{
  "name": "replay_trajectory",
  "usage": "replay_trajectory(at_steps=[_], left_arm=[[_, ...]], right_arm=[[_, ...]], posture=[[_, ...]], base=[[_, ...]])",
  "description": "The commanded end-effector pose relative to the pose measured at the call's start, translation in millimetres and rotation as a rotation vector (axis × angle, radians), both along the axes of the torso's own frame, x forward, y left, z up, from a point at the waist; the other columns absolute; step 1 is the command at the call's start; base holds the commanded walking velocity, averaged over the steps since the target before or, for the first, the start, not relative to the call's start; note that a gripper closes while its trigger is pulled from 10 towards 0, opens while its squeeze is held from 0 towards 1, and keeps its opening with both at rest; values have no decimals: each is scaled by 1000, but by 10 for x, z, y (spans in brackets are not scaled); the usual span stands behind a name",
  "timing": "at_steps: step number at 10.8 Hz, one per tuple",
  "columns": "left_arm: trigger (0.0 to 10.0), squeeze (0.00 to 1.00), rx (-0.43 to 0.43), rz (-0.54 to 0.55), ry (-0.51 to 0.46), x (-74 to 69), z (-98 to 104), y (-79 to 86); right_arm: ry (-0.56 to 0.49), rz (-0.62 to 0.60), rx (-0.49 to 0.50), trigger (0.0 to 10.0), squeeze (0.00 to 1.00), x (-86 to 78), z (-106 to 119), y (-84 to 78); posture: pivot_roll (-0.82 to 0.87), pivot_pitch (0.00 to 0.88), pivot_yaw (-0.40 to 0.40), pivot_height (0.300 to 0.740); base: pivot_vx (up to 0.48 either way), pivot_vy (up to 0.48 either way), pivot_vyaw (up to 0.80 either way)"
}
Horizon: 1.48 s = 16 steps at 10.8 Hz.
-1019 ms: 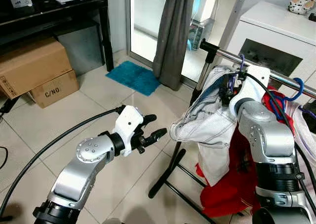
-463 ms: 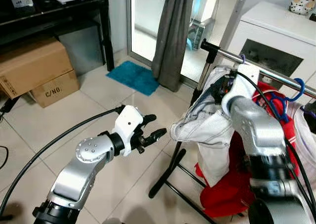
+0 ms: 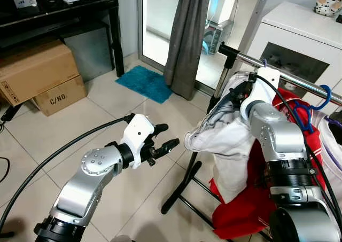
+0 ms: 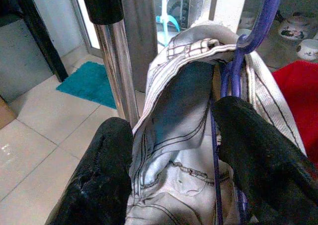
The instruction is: Hang hanger
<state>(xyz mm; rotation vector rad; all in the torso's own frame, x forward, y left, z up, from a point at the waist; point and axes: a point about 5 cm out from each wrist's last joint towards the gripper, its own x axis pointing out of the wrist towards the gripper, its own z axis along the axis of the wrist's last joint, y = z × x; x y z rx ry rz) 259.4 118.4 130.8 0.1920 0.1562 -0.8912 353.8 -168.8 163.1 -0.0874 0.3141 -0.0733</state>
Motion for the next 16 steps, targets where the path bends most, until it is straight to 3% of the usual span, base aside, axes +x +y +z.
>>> replay_trajectory(at_steps=[1, 6, 16], left_arm=[[10000, 0, -2, -23, -13, -9, 51, -30], [10000, 0, -7, -31, -15, 5, 51, -55], [10000, 0, -4, -42, 1, -28, 48, -58]], right_arm=[[-25, -30, -4, 10000, 0, 11, 88, -75], [-40, -67, 15, 10000, 0, -173, 115, -231], [-39, -26, 30, 10000, 0, 101, 60, -72]], posture=[[61, 0, -94, 740], [44, 0, -88, 740], [52, 0, -81, 740]], base=[[0, 0, 0], [0, 0, 0], [0, 0, 0]])
